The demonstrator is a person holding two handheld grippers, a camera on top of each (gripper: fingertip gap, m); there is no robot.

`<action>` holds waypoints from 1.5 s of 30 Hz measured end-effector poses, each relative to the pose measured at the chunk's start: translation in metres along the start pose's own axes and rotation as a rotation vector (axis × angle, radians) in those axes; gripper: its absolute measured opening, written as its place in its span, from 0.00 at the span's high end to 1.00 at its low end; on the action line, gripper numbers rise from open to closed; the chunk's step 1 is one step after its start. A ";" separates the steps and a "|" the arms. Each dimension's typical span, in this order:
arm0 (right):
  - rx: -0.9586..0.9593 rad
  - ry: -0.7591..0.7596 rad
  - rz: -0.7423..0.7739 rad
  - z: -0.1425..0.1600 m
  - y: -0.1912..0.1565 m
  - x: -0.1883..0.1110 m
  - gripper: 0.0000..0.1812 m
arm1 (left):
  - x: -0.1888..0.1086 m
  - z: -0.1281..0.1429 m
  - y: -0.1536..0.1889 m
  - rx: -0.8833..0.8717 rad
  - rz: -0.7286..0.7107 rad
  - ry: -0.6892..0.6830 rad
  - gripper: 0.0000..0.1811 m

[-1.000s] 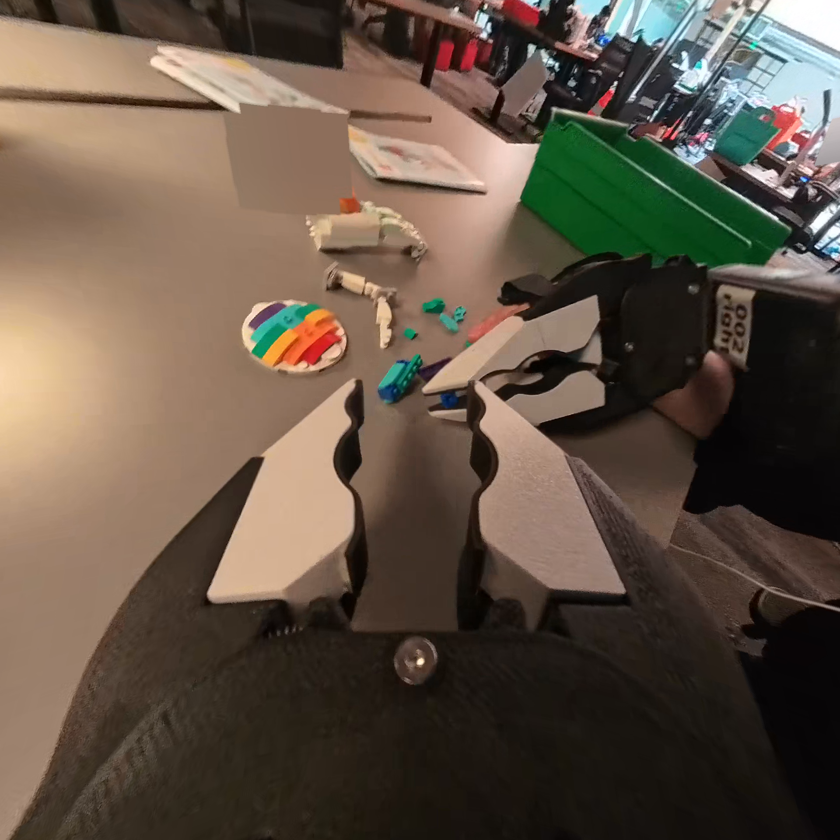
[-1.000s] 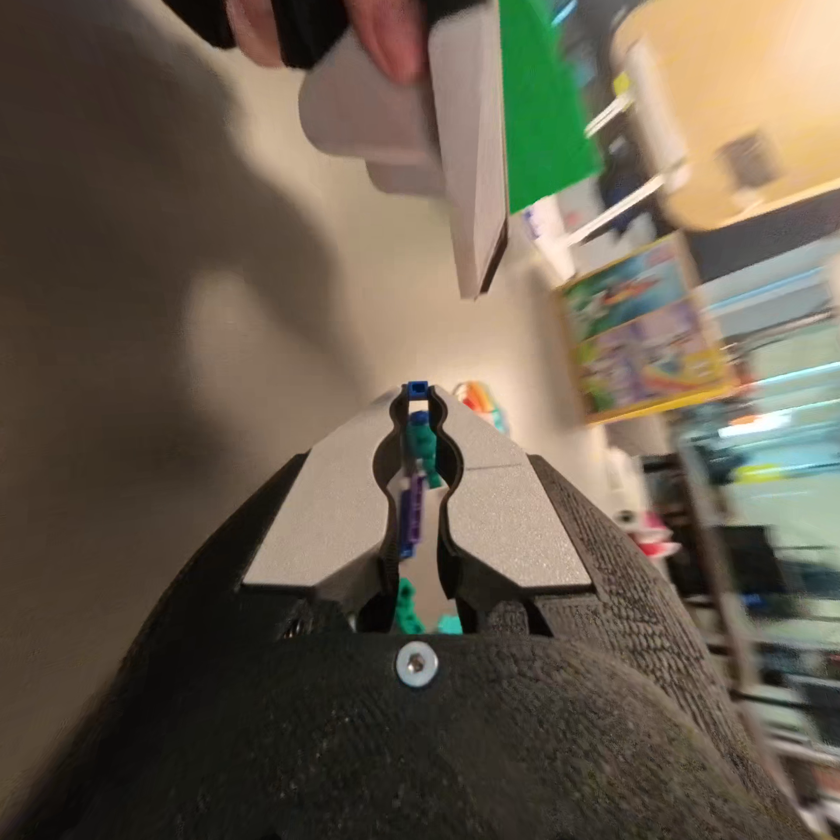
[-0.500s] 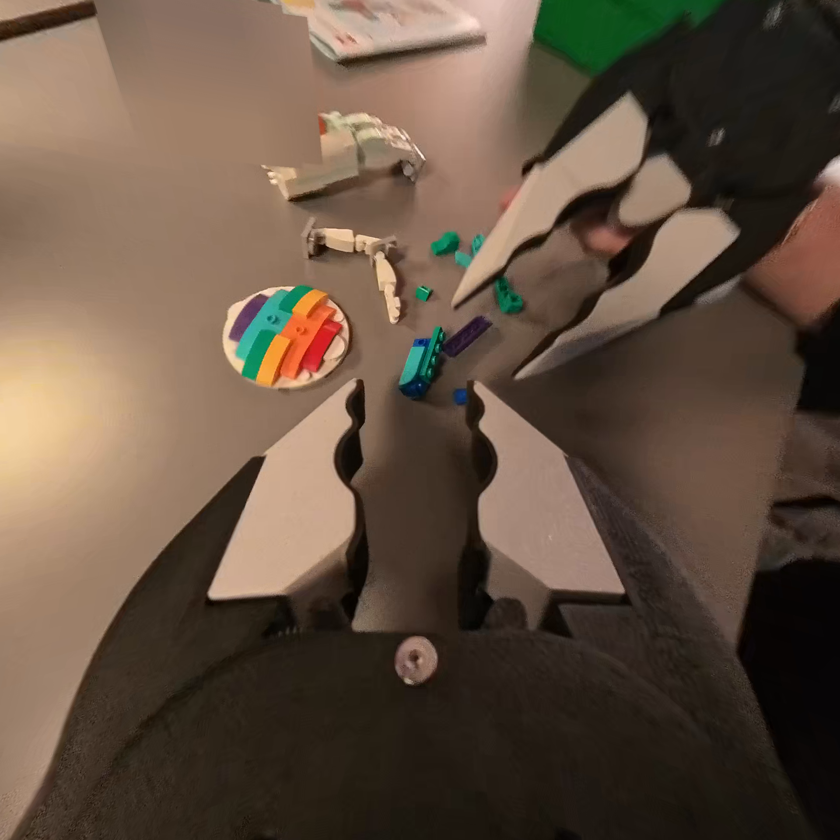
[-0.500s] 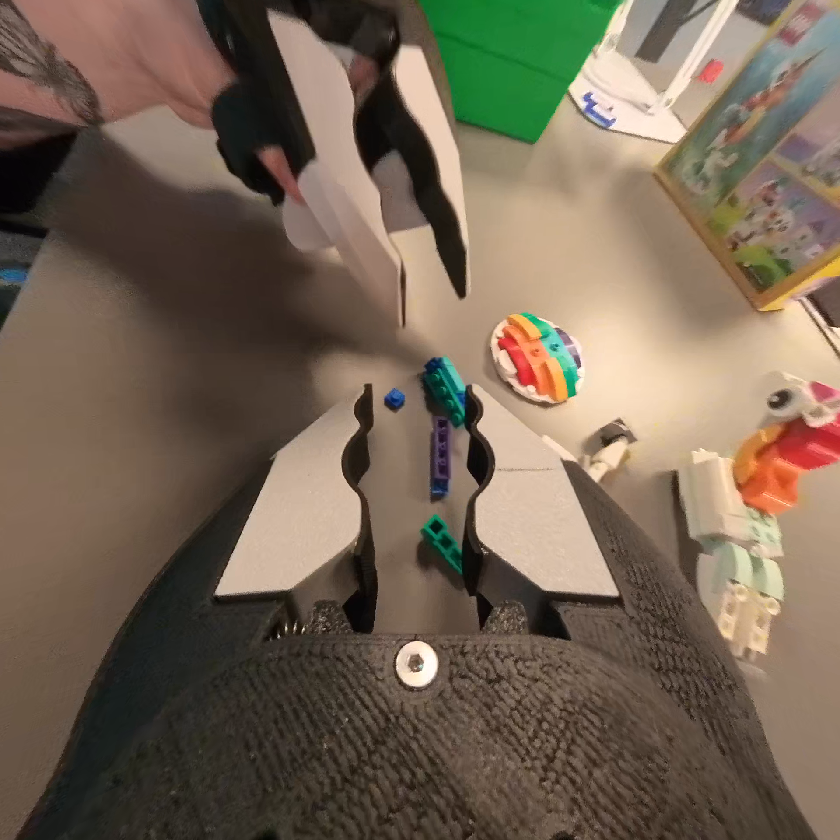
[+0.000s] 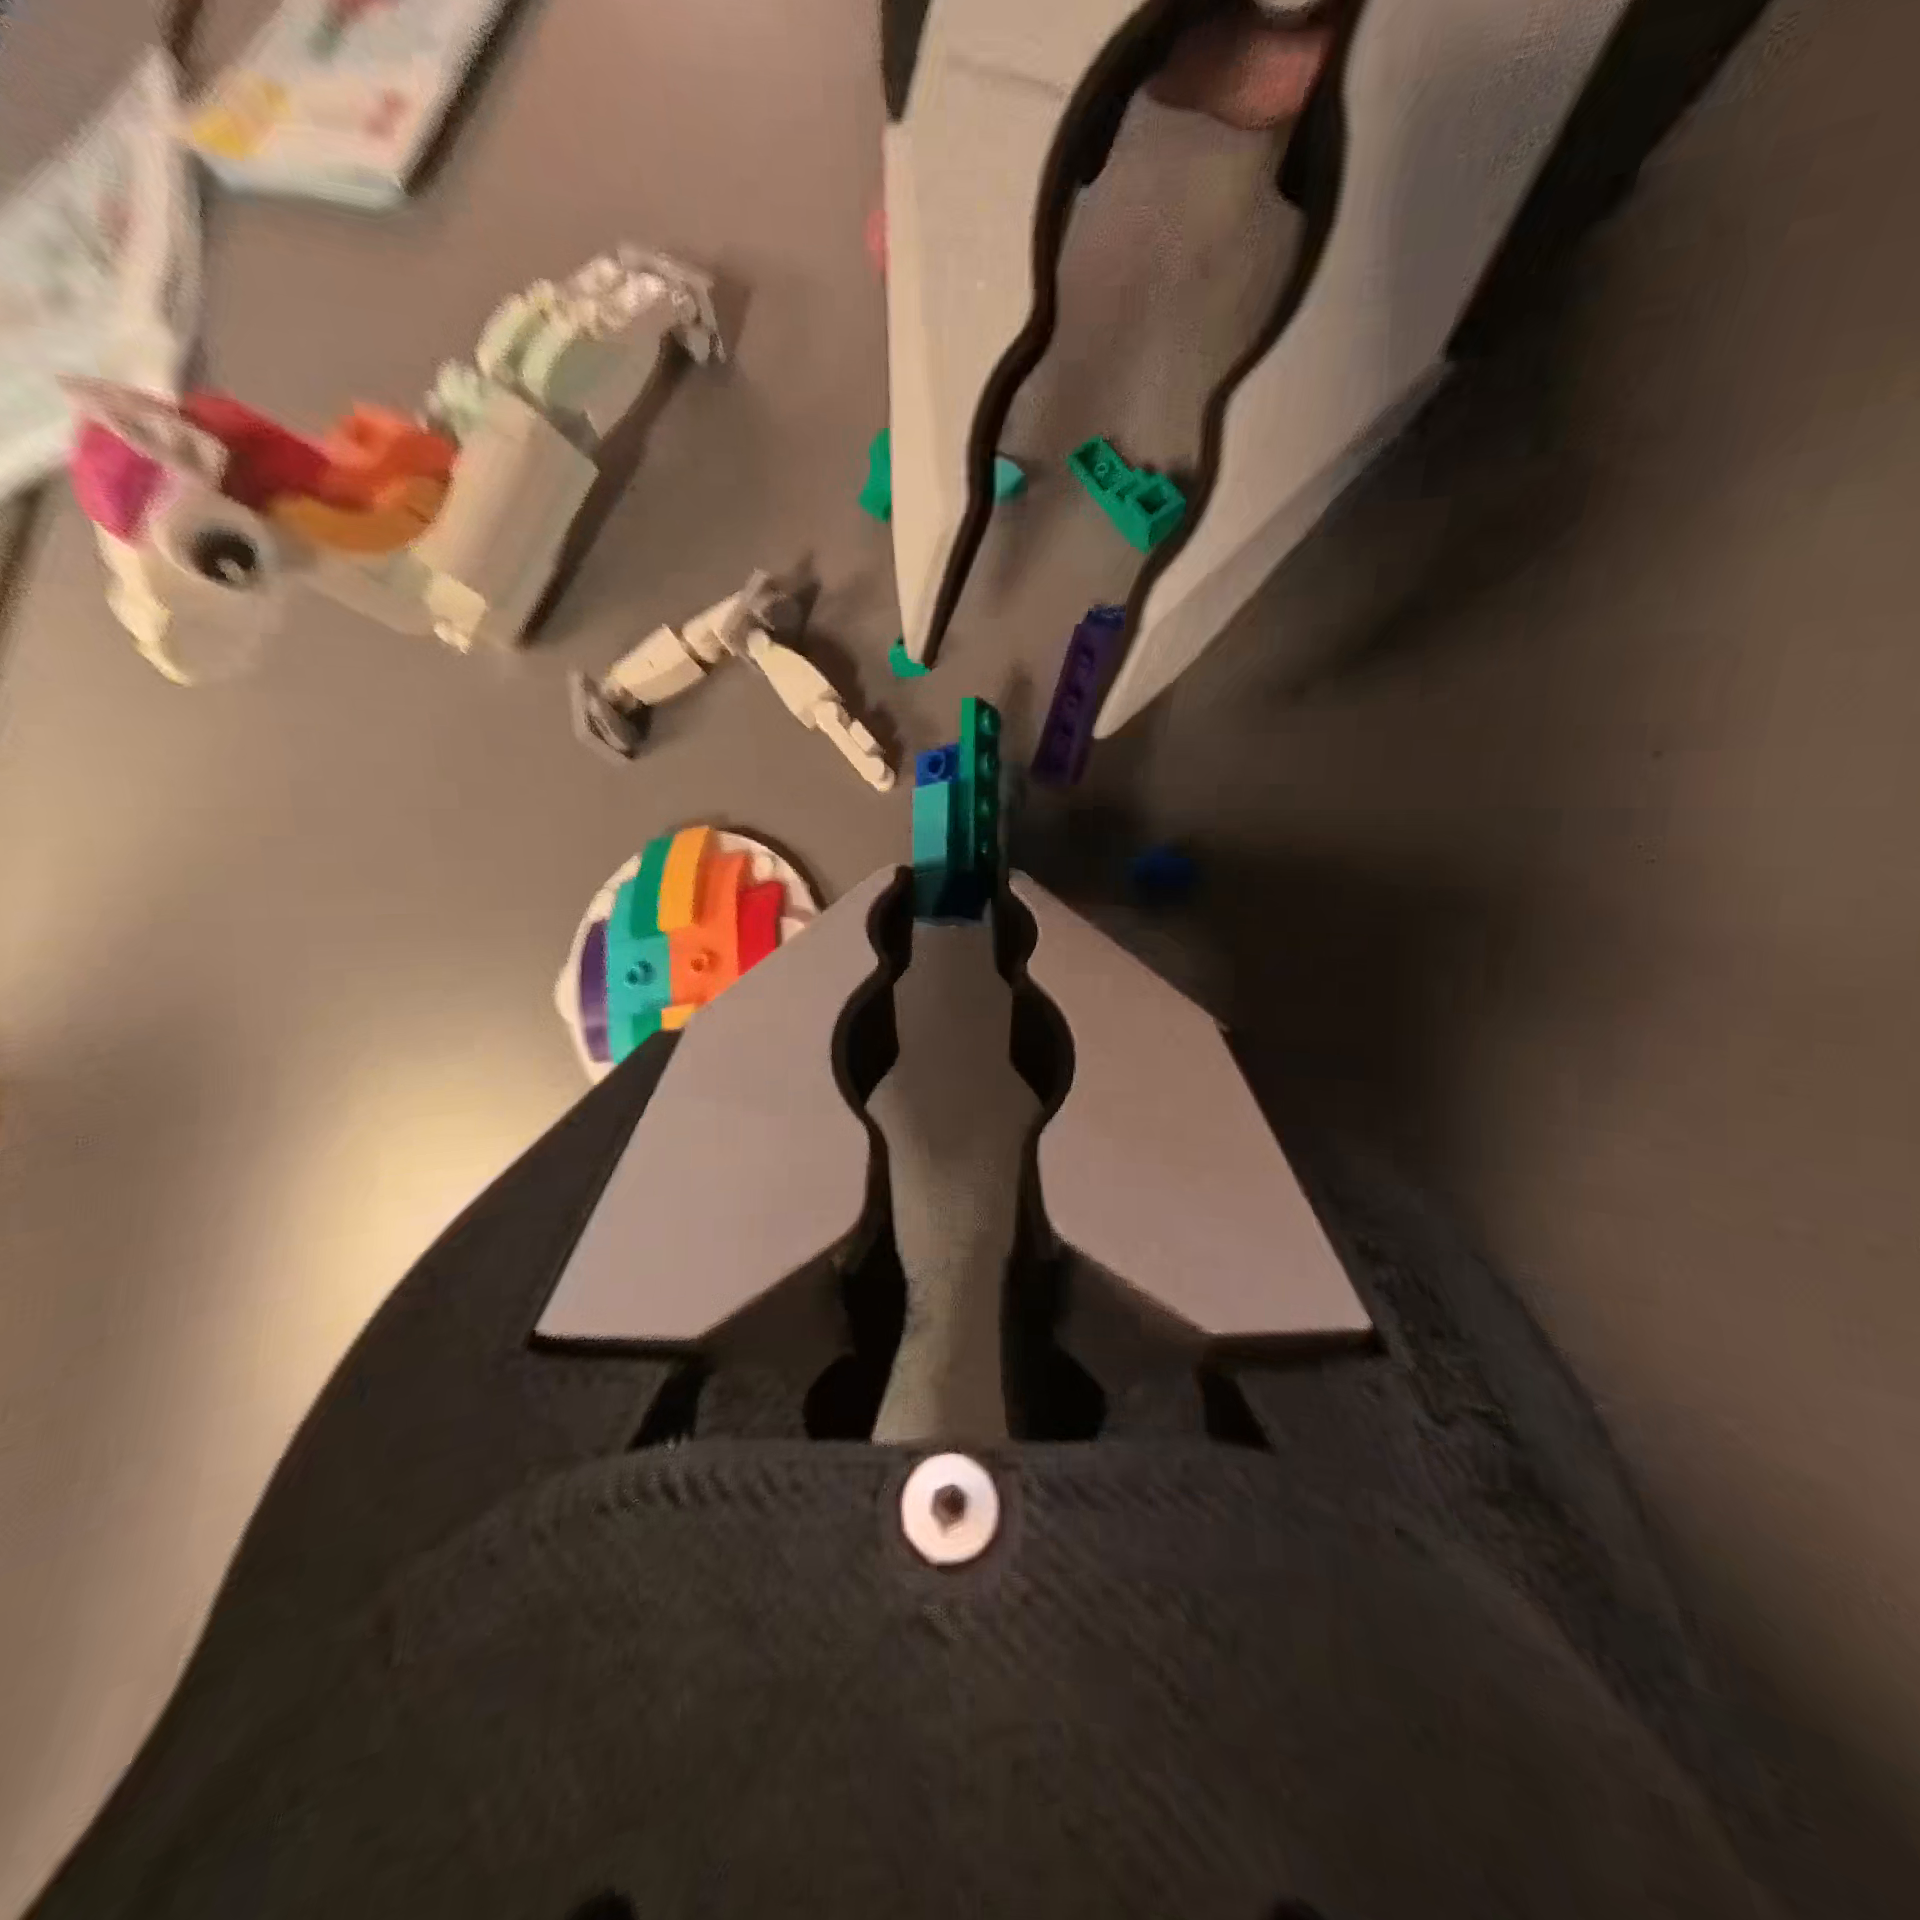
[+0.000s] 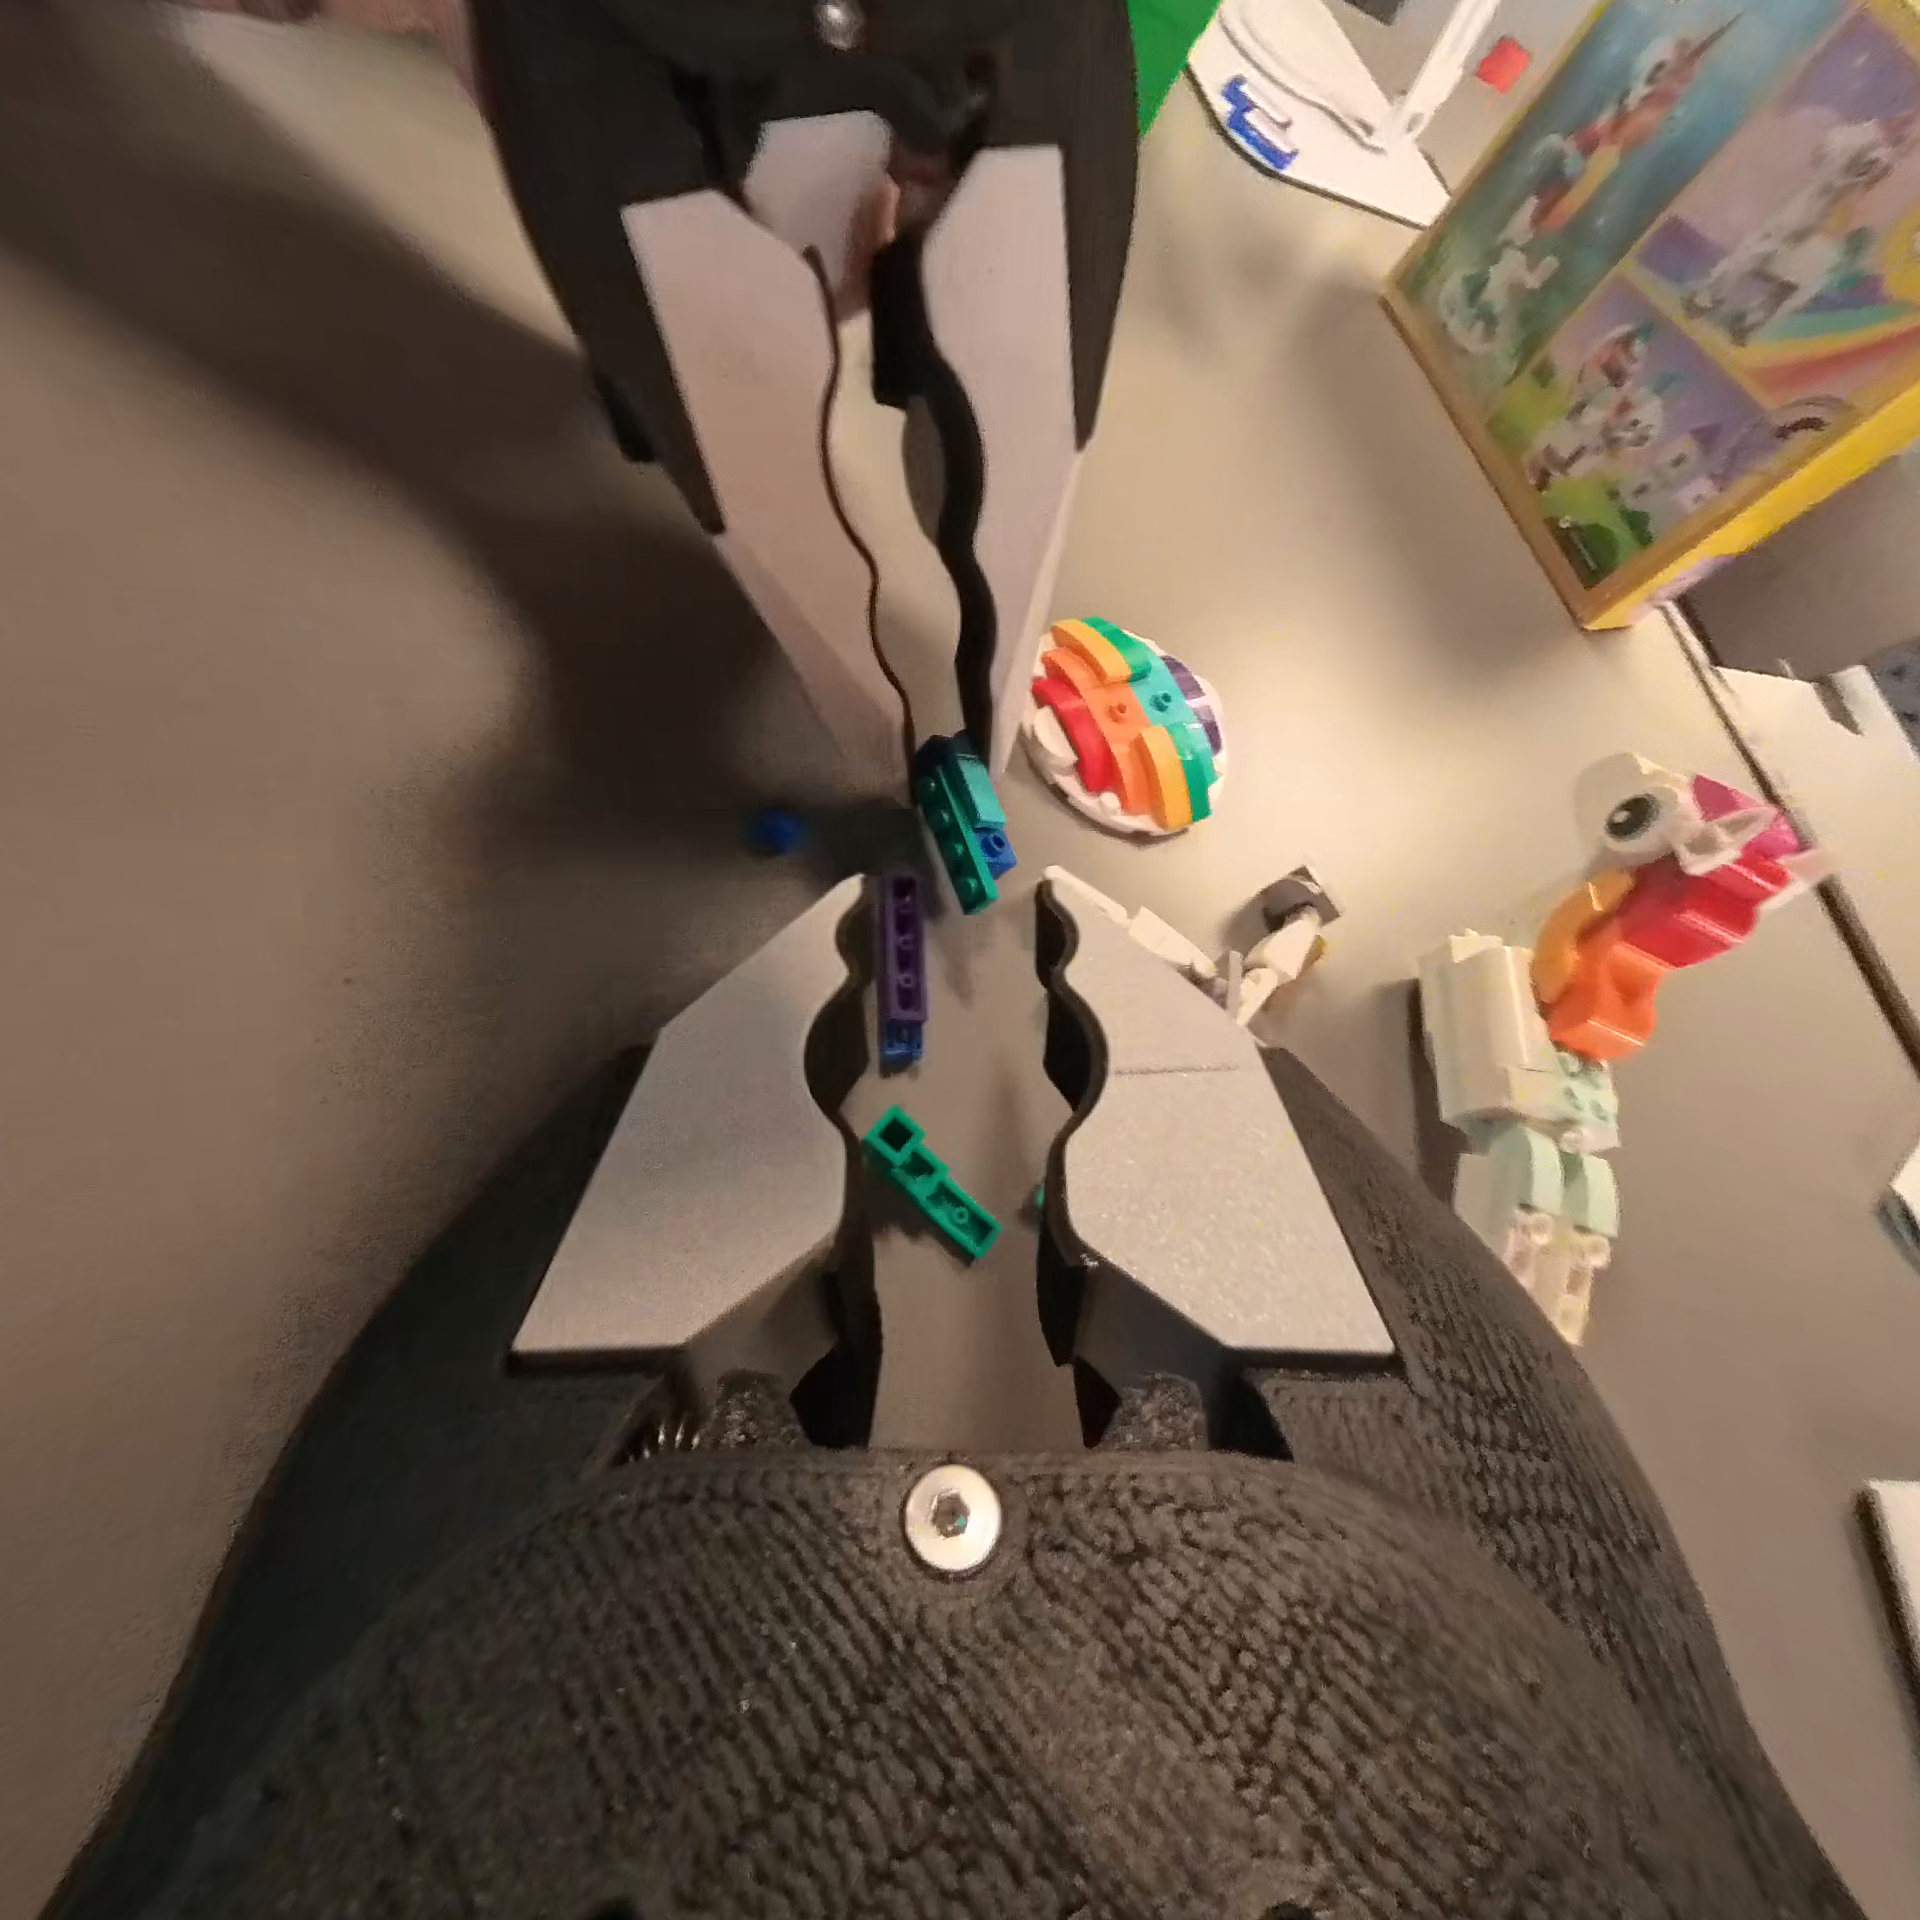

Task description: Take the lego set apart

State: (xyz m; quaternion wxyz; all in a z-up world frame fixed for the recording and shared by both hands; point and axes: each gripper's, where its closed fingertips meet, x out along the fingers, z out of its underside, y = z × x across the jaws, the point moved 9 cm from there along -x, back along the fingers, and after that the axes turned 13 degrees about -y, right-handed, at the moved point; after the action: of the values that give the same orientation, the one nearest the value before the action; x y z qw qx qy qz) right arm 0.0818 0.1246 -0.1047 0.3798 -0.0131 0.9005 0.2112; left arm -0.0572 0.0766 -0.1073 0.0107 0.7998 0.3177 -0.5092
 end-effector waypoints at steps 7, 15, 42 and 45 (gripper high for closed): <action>-0.174 -0.071 0.221 -0.008 -0.007 0.001 0.96 | -0.009 -0.005 0.014 0.201 -0.283 0.063 0.92; -0.287 -0.079 0.289 -0.012 -0.012 0.004 0.95 | -0.007 -0.005 0.018 0.288 -0.398 0.048 0.93; -1.230 -0.080 0.866 -0.030 -0.044 0.023 0.98 | -0.032 0.006 0.002 -0.046 0.190 0.346 0.91; -1.223 -0.066 0.876 -0.031 -0.044 0.022 0.98 | -0.033 0.006 0.002 -0.048 0.217 0.359 0.91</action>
State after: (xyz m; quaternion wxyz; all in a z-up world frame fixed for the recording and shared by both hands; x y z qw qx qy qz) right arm 0.0533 0.0754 -0.1170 0.2128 0.1440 0.5336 0.8058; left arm -0.0706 0.0567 -0.0836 0.0276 0.9067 0.2386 -0.3468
